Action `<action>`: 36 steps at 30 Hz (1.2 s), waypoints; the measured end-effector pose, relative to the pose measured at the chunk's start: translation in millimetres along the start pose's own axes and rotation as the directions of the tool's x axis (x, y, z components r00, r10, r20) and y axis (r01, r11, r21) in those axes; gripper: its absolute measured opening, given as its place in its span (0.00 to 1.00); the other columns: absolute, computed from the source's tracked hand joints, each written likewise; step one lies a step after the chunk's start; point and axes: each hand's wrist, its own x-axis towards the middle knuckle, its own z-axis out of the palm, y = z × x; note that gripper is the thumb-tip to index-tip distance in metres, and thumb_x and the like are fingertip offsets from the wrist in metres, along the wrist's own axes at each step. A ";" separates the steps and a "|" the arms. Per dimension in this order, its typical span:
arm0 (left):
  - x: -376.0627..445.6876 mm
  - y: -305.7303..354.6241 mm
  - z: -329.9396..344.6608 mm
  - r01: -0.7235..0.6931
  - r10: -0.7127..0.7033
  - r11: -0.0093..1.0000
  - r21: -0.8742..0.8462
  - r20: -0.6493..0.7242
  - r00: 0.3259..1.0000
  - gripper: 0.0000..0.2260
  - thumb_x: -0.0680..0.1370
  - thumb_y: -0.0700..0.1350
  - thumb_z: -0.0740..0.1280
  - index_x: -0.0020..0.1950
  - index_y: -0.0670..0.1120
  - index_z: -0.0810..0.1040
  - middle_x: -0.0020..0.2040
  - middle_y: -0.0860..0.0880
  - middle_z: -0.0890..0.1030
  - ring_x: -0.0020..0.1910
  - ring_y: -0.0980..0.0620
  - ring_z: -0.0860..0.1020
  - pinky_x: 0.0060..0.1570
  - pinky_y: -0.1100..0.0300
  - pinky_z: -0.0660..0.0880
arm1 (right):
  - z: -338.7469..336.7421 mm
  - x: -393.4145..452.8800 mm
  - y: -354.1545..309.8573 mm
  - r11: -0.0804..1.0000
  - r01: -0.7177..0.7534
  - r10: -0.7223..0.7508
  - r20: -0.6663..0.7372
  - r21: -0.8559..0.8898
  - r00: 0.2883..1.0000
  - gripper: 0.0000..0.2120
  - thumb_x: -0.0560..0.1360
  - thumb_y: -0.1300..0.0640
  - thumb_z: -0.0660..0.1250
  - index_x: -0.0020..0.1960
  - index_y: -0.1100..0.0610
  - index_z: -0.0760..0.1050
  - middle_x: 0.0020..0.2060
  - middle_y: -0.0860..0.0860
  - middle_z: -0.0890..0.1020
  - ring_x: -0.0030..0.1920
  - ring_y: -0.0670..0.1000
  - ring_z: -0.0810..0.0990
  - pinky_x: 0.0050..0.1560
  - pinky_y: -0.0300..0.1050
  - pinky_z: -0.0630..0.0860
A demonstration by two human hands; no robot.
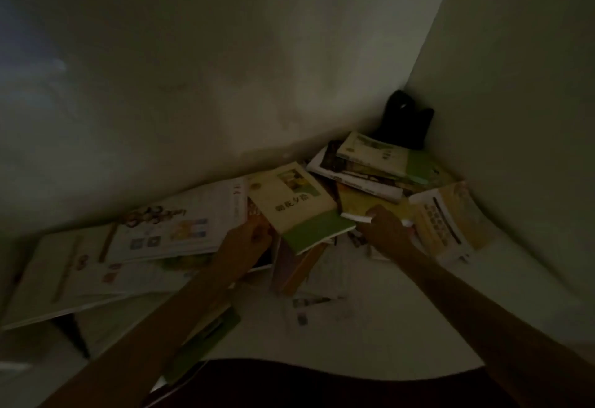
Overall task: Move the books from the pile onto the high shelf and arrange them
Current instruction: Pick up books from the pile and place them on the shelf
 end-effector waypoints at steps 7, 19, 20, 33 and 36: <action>40.8 -1.4 52.3 -0.212 0.144 0.837 0.504 0.171 0.975 0.45 0.56 0.51 0.81 0.69 0.45 0.66 0.67 0.43 0.73 0.62 0.39 0.74 0.51 0.40 0.74 | 17.6 39.6 27.2 0.997 0.066 -0.067 0.030 0.040 0.997 0.30 0.67 0.58 0.56 0.68 0.65 0.66 0.65 0.65 0.68 0.65 0.65 0.66 0.63 0.56 0.65; 78.7 6.0 -6.4 -0.327 0.330 0.944 -0.052 0.057 0.942 0.19 0.74 0.40 0.64 0.64 0.41 0.73 0.61 0.56 0.70 0.61 0.64 0.68 0.58 0.81 0.61 | 28.6 42.9 16.7 0.822 0.568 -0.560 0.113 -0.050 0.821 0.29 0.77 0.39 0.52 0.71 0.55 0.66 0.67 0.60 0.72 0.65 0.61 0.72 0.63 0.58 0.69; 78.7 11.7 -15.7 -0.319 0.327 0.940 -0.123 0.055 0.943 0.18 0.74 0.38 0.66 0.64 0.43 0.72 0.59 0.59 0.73 0.60 0.70 0.67 0.59 0.79 0.63 | 25.8 40.4 7.7 0.818 0.574 -0.571 0.069 -0.029 0.818 0.25 0.78 0.44 0.53 0.69 0.57 0.68 0.64 0.61 0.75 0.62 0.62 0.75 0.59 0.56 0.73; 70.5 38.7 -38.3 0.501 -0.330 0.181 -0.846 0.427 0.842 0.15 0.79 0.38 0.60 0.66 0.37 0.69 0.48 0.40 0.78 0.33 0.47 0.79 0.25 0.57 0.78 | 11.4 1.5 -13.1 0.782 0.619 -0.618 -0.232 -0.079 0.751 0.18 0.73 0.58 0.57 0.59 0.61 0.78 0.53 0.60 0.82 0.48 0.59 0.84 0.40 0.53 0.82; 74.6 53.3 -32.3 0.469 -0.290 0.187 -0.863 0.407 0.866 0.17 0.79 0.36 0.58 0.68 0.41 0.67 0.59 0.38 0.76 0.40 0.43 0.77 0.32 0.47 0.77 | 7.2 -7.3 2.2 0.802 0.591 -0.597 -0.107 -0.086 0.795 0.20 0.72 0.60 0.64 0.64 0.57 0.74 0.59 0.55 0.80 0.55 0.54 0.81 0.47 0.49 0.82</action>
